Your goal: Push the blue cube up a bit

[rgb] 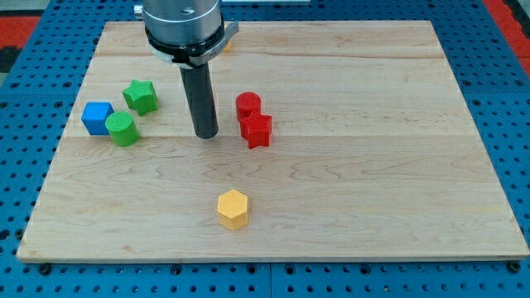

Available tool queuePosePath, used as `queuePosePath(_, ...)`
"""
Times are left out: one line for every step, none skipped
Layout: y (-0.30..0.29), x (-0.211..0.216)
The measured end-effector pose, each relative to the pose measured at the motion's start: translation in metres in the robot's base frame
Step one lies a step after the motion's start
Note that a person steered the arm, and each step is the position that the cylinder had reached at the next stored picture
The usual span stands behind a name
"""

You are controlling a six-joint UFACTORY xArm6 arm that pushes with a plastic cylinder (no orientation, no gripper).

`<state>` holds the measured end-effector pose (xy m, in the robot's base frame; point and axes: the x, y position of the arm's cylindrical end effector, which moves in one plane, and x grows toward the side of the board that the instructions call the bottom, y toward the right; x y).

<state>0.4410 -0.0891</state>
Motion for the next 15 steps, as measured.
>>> queuePosePath(-0.017, 0.018)
queuePosePath(-0.043, 0.04)
queuePosePath(-0.072, 0.049)
queuePosePath(-0.09, 0.058)
queuePosePath(-0.101, 0.063)
queuePosePath(-0.111, 0.064)
queuePosePath(-0.118, 0.064)
queuePosePath(-0.124, 0.064)
queuePosePath(-0.13, 0.065)
queuePosePath(-0.138, 0.066)
queuePosePath(-0.139, 0.07)
queuePosePath(-0.138, 0.071)
queuePosePath(-0.136, 0.072)
queuePosePath(-0.136, 0.072)
queuePosePath(-0.132, 0.044)
